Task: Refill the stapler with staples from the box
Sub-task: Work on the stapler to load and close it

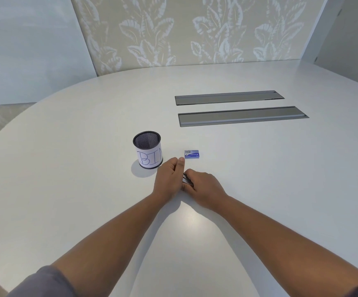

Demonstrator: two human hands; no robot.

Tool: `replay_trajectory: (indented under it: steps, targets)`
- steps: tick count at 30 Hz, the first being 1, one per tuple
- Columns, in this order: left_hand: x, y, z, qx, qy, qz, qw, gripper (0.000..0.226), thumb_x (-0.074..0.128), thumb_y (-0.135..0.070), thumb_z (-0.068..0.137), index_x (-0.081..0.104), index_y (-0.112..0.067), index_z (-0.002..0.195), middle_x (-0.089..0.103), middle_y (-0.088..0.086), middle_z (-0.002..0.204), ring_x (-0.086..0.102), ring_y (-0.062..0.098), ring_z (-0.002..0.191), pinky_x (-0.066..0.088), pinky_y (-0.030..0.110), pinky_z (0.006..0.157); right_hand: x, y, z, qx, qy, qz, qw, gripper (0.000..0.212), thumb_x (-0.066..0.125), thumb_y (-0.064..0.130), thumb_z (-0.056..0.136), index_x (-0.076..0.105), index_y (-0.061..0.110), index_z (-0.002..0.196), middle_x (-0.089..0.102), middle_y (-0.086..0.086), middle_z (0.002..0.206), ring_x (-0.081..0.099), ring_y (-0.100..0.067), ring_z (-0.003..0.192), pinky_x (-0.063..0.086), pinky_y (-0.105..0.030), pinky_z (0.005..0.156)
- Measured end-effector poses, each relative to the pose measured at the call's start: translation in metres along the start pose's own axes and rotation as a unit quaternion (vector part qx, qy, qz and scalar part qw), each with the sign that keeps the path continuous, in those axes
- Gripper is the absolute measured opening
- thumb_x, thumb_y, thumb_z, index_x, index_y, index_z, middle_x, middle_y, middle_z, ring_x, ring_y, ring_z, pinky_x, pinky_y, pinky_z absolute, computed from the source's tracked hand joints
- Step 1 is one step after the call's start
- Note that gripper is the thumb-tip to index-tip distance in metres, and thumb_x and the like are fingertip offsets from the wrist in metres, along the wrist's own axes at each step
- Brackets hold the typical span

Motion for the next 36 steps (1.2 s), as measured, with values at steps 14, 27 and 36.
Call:
replay_trajectory:
  steps: [14, 27, 36]
  targets:
    - [0.001, -0.001, 0.000, 0.025, -0.011, 0.055, 0.998, 0.045, 0.045, -0.034, 0.105, 0.030, -0.020, 0.065, 0.035, -0.006, 0.058, 0.032, 0.009, 0.055, 0.031, 0.022, 0.051, 0.001, 0.007, -0.001, -0.016, 0.020, -0.039, 0.999, 0.039, 0.044, 0.049, 0.104, 0.039, 0.015, 0.087, 0.059, -0.010, 0.078, 0.055, -0.035, 0.071, 0.041, -0.044, 0.064]
    - [-0.002, 0.000, -0.002, -0.022, 0.016, -0.043, 0.999, 0.040, 0.044, -0.032, 0.104, 0.049, -0.007, 0.074, 0.049, -0.005, 0.066, 0.044, 0.011, 0.064, 0.039, 0.029, 0.065, 0.002, 0.002, 0.000, -0.007, -0.024, 0.001, 1.000, 0.043, 0.049, 0.058, 0.100, 0.044, 0.016, 0.092, 0.058, 0.000, 0.076, 0.051, -0.028, 0.067, 0.038, -0.040, 0.060]
    - [-0.010, 0.001, -0.004, -0.086, 0.056, -0.200, 0.974, 0.038, 0.037, -0.029, 0.104, 0.064, -0.006, 0.090, 0.055, 0.011, 0.066, 0.048, 0.019, 0.056, 0.040, 0.024, 0.050, 0.001, 0.000, 0.004, 0.050, -0.061, 0.025, 0.997, 0.050, 0.037, 0.080, 0.088, 0.044, 0.034, 0.105, 0.060, 0.012, 0.075, 0.057, -0.017, 0.068, 0.038, -0.034, 0.059]
Point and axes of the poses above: each hand's wrist, its own z-axis towards the middle knuckle, its own x-axis out of the palm, y = z × x, the point moved 3 cm from there along z, towards the middle knuckle
